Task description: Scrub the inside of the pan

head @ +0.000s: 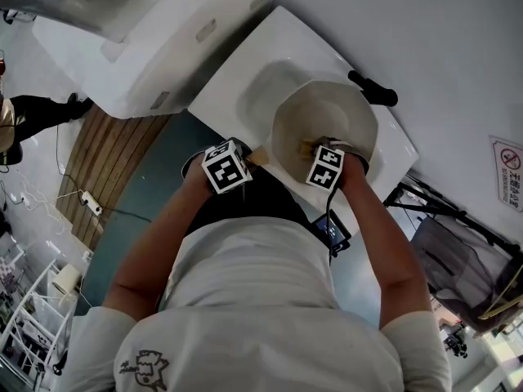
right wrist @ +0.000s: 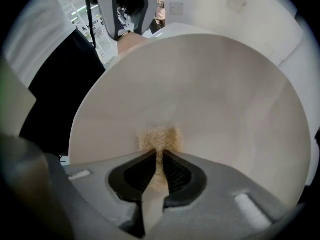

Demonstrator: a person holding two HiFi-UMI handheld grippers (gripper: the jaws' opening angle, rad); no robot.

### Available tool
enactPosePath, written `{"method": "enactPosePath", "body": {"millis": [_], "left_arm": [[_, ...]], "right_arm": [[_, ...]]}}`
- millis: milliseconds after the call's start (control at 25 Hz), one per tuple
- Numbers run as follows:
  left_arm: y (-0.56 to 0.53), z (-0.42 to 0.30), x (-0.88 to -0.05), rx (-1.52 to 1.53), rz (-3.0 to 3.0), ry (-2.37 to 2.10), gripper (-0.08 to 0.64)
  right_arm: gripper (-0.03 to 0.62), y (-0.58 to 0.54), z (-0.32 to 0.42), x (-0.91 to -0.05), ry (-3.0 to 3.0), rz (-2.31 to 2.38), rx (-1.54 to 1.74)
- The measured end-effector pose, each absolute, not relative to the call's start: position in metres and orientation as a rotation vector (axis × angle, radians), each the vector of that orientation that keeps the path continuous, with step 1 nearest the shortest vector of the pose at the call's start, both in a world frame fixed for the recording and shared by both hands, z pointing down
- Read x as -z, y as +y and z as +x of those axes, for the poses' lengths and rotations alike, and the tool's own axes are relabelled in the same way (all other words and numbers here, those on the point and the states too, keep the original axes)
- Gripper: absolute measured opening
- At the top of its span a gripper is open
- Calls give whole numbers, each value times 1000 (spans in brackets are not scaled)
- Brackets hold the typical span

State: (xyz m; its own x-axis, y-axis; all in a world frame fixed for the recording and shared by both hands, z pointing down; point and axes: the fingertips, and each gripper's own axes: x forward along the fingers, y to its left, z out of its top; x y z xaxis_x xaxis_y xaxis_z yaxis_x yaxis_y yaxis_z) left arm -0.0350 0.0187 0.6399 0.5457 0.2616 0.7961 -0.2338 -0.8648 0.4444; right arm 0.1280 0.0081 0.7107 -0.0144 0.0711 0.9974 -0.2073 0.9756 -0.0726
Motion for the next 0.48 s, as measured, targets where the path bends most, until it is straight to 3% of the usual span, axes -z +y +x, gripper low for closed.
{"method": "enactPosePath", "body": {"millis": [480], "left_arm": [[19, -32, -642, -1288, 2272, 22, 149]], "right_arm": [[44, -40, 198, -702, -1403, 200, -246]]}}
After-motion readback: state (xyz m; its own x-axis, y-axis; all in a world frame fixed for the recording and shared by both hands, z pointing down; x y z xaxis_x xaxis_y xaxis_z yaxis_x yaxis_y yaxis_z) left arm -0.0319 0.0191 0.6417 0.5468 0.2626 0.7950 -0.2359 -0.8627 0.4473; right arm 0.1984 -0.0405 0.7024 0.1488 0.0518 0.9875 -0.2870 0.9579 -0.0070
